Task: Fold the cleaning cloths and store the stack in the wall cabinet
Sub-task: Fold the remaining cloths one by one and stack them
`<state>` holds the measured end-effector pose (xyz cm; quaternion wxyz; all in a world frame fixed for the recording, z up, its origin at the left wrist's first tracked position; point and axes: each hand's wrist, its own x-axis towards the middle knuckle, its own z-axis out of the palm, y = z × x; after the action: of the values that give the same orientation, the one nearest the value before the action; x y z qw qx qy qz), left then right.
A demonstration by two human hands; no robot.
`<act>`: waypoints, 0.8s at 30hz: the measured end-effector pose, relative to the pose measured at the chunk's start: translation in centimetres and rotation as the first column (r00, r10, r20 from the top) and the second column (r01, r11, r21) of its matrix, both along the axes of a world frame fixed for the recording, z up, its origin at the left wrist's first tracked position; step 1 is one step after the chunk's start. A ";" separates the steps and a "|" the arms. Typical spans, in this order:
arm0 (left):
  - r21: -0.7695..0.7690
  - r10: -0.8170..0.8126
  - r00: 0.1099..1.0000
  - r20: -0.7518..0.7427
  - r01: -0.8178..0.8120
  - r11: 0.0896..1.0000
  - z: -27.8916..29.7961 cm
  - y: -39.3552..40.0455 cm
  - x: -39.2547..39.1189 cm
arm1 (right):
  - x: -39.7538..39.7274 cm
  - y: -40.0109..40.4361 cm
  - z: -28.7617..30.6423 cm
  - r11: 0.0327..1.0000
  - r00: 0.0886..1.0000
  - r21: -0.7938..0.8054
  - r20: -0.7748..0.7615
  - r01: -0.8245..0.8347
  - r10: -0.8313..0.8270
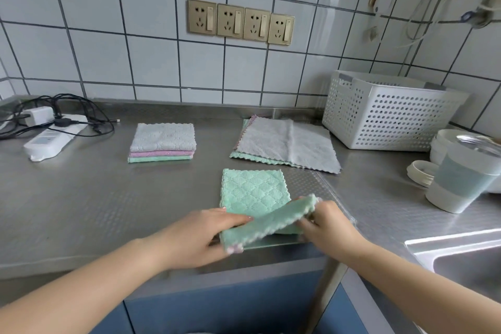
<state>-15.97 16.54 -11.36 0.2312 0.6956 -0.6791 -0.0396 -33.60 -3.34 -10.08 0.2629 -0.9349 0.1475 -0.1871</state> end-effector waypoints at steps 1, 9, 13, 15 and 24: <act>0.011 0.058 0.989 -0.137 -0.057 0.998 0.0 -0.2 -0.1 | 0.6 0.0 0.1 0.997 0.998 0.040 -0.010 0.069 -0.069; -0.071 0.205 0.626 -0.753 -0.386 0.920 0.8 -4.0 0.6 | 5.2 -1.2 0.4 0.862 0.948 0.404 -0.043 0.304 -0.315; 0.037 0.373 0.663 -0.649 -0.462 0.886 1.0 -5.0 1.3 | 7.0 -1.8 1.0 0.880 0.928 0.296 -0.157 0.371 -0.339; 0.071 0.381 0.673 -0.634 -0.440 0.895 0.9 -5.5 1.9 | 7.8 -2.4 1.4 0.899 0.907 0.191 -0.237 0.394 -0.347; 0.237 0.447 0.533 -0.718 -0.417 0.877 0.6 -7.0 4.1 | 9.3 -3.6 1.4 0.904 0.854 0.033 -0.345 0.427 -0.391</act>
<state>-11.84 9.55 -10.79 0.4815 0.7644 -0.3260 -0.2787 -24.27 -6.89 -8.68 0.2388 -0.8844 0.3946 -0.0712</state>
